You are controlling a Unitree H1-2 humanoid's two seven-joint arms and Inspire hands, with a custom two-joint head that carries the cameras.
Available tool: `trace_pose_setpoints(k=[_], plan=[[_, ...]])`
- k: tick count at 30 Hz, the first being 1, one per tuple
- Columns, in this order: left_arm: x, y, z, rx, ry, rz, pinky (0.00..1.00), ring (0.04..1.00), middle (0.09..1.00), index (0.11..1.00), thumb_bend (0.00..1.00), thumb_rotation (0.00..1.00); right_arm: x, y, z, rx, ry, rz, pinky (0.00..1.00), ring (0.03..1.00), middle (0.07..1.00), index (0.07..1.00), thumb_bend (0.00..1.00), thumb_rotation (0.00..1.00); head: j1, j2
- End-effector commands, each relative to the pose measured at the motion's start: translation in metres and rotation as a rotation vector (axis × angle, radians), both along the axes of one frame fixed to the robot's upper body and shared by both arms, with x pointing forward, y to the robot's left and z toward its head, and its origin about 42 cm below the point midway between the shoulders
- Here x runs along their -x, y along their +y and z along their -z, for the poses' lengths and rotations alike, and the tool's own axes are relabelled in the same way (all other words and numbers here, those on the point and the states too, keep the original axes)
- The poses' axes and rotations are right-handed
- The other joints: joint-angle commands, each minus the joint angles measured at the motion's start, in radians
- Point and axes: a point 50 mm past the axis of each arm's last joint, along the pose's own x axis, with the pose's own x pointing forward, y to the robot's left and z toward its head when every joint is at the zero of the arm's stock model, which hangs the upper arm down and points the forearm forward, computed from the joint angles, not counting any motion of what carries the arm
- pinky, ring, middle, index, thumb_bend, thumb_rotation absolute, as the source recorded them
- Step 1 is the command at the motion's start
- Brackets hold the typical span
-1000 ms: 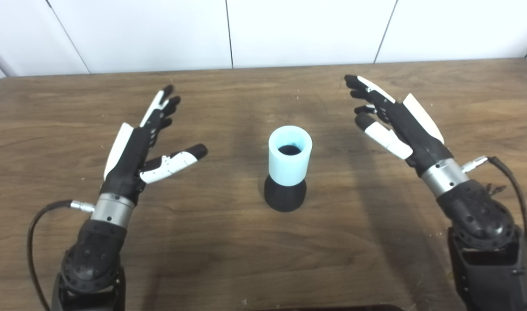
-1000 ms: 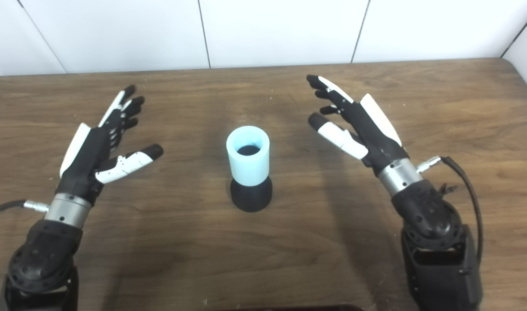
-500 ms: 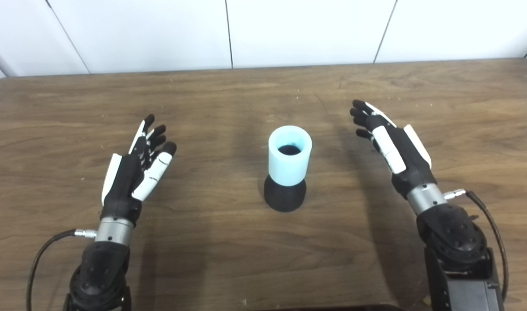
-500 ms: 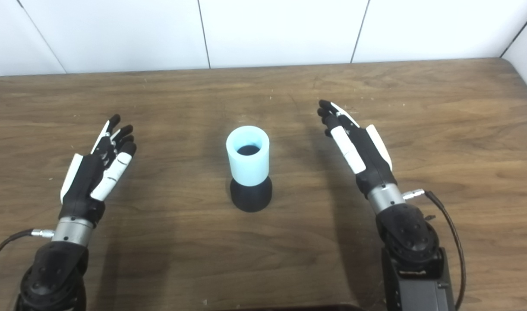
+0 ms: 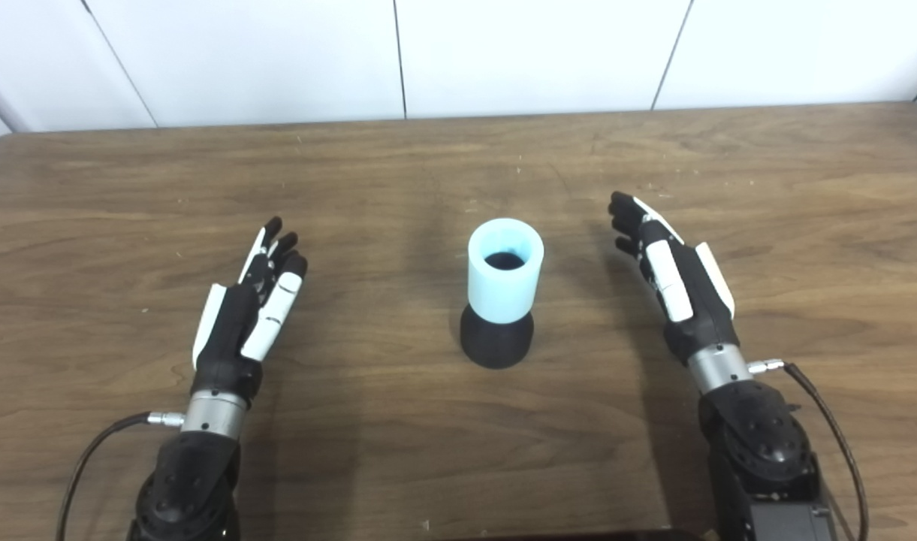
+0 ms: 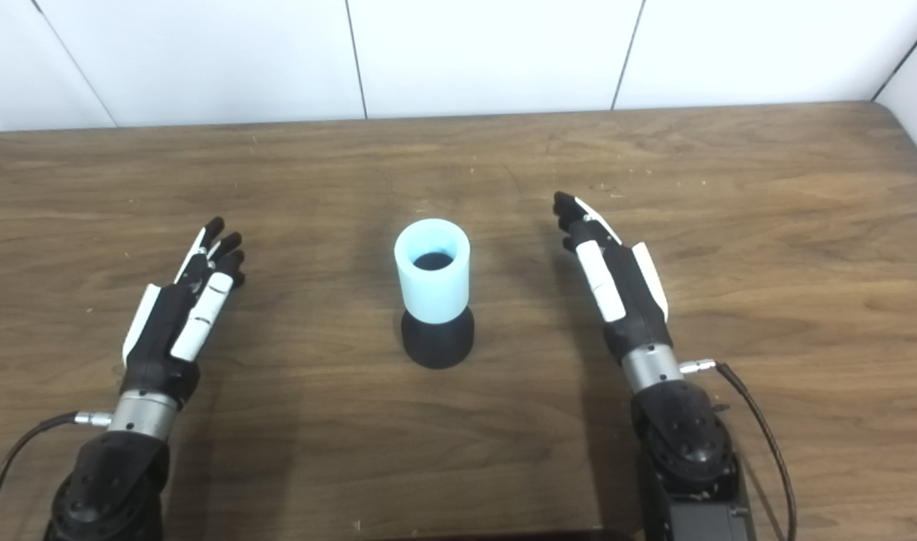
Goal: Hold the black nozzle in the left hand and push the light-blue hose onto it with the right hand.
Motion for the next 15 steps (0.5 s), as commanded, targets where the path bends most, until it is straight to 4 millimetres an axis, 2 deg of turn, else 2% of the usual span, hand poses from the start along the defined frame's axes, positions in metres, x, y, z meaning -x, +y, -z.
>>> trace_pose_setpoints(k=[1, 8, 12, 15], plan=[[-0.003, 0.0, -0.008, 0.026, -0.084, -0.01, 0.92, 0.953, 0.962, 0.984, 0.4, 0.83, -0.008, 0.001, -0.015, -0.03, -0.115, 0.013, 0.92, 0.953, 0.94, 0.897, 0.49, 1.0, -0.001, -0.003], [-0.006, 0.011, 0.004, 0.13, -0.112, -0.014, 0.97, 0.975, 0.985, 1.0, 0.49, 0.91, -0.009, 0.002, -0.01, -0.046, -0.117, 0.011, 0.96, 0.967, 0.95, 0.944, 0.49, 1.0, 0.01, -0.022], [-0.005, 0.014, 0.007, 0.135, -0.113, -0.047, 0.97, 0.977, 0.984, 1.0, 0.49, 0.93, -0.007, 0.003, -0.008, -0.074, -0.106, 0.018, 0.97, 0.972, 0.952, 0.948, 0.49, 1.0, 0.019, -0.038], [-0.006, 0.01, 0.006, 0.121, -0.116, -0.053, 0.98, 0.98, 0.983, 1.0, 0.48, 0.96, -0.005, -0.001, -0.006, -0.081, -0.099, 0.024, 0.99, 0.984, 0.956, 0.95, 0.48, 1.0, 0.029, -0.068]])
